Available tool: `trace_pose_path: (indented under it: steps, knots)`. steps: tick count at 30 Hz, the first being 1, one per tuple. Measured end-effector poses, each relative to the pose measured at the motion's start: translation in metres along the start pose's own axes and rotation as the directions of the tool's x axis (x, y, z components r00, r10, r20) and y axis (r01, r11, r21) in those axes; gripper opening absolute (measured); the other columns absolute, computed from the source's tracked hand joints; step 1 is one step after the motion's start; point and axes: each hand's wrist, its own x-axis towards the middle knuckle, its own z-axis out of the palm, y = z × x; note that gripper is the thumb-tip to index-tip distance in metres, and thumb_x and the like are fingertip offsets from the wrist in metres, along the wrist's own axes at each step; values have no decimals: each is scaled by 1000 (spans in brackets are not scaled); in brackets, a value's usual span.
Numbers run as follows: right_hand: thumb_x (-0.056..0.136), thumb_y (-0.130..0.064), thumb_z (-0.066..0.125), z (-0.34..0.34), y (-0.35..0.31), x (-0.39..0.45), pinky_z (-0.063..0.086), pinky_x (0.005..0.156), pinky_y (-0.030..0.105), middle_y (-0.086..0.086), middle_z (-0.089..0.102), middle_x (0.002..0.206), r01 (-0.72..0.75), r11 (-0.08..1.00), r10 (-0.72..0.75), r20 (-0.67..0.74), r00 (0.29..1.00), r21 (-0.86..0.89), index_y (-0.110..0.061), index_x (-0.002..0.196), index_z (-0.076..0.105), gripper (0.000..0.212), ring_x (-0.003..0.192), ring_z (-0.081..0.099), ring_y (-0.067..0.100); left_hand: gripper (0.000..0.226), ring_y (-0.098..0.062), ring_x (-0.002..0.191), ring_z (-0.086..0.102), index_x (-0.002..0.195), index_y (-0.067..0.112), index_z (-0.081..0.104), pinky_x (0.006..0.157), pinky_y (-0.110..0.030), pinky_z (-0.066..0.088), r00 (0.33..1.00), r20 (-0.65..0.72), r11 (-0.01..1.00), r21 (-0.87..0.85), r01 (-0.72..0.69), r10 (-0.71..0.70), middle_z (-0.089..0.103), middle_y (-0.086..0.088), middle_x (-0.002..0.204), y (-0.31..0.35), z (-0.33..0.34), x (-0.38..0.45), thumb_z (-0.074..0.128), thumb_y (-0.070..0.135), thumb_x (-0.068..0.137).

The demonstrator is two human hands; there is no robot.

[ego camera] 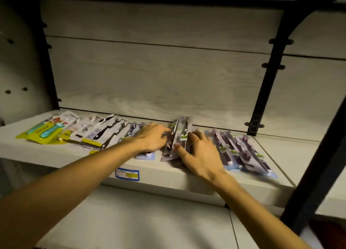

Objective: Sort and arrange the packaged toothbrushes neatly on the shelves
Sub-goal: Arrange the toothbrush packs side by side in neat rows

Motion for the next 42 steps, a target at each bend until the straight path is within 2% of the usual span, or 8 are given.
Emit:
trace_pose_path:
  steps: [4, 9, 12, 20, 26, 30, 35, 42]
  knots:
    - [92, -62, 43, -3, -3, -6, 37, 108, 42, 9, 52, 139, -21, 1000, 19, -78, 997, -21, -16, 131, 55, 62, 130, 43, 28, 28, -27, 100, 65, 114, 26, 71, 85, -43, 55, 999, -40, 999, -36, 12, -14, 72, -3, 112, 1, 9, 5, 50, 20, 95]
    - [96, -52, 44, -14, -9, -17, 38, 105, 41, 4, 57, 129, -16, 998, 5, -197, 980, -54, -20, 126, 60, 47, 120, 48, 24, 34, -34, 116, 58, 125, 17, 64, 92, -42, 51, 989, -139, 998, 24, 55, -51, 62, -11, 131, 10, -4, -4, 50, 18, 95]
    - [99, -45, 46, -30, -6, -36, 38, 104, 37, 4, 57, 130, -3, 998, -10, -212, 977, -64, -17, 129, 59, 43, 121, 49, 24, 31, -32, 114, 58, 123, 13, 63, 92, -41, 50, 990, -141, 999, 30, 26, -21, 61, -12, 130, 20, -13, -18, 48, 22, 98]
    - [101, -49, 43, -88, 23, -142, 46, 102, 38, 1, 53, 140, -90, 978, 55, -188, 981, -186, -21, 141, 49, 49, 126, 48, 19, 39, -33, 120, 54, 129, 11, 58, 96, -42, 46, 940, -239, 968, 1, -250, 243, 54, -11, 136, 82, 4, -85, 47, 37, 102]
    - [100, -40, 49, -146, 49, -222, 50, 83, 32, 1, 59, 126, -189, 928, 157, -124, 980, -322, -22, 133, 51, 38, 112, 54, 20, 37, -27, 112, 59, 130, 18, 57, 86, -37, 48, 820, -298, 859, 3, -511, 489, 56, -3, 130, 161, 27, -126, 49, 38, 100]
    - [102, -40, 48, -182, 69, -256, 51, 91, 36, 3, 58, 136, -291, 888, 246, -166, 955, -357, -20, 139, 50, 42, 121, 53, 21, 29, -20, 99, 64, 121, 24, 62, 72, -31, 49, 722, -276, 756, 26, -654, 634, 62, 3, 123, 212, 28, -145, 51, 37, 97]
    - [100, -41, 48, -217, 107, -288, 49, 88, 35, 2, 60, 134, -401, 822, 342, -213, 915, -405, -20, 136, 52, 42, 120, 53, 21, 34, -19, 100, 63, 124, 23, 59, 77, -34, 53, 650, -224, 674, 43, -737, 726, 60, 4, 121, 275, 33, -147, 52, 41, 96]
    - [99, -39, 51, -262, 175, -322, 50, 90, 36, 3, 62, 129, -430, 778, 374, -212, 903, -458, -19, 134, 56, 40, 118, 53, 24, 41, -20, 104, 61, 129, 25, 56, 74, -32, 42, 656, -170, 670, 40, -741, 735, 56, 3, 131, 369, 62, -120, 49, 46, 96]
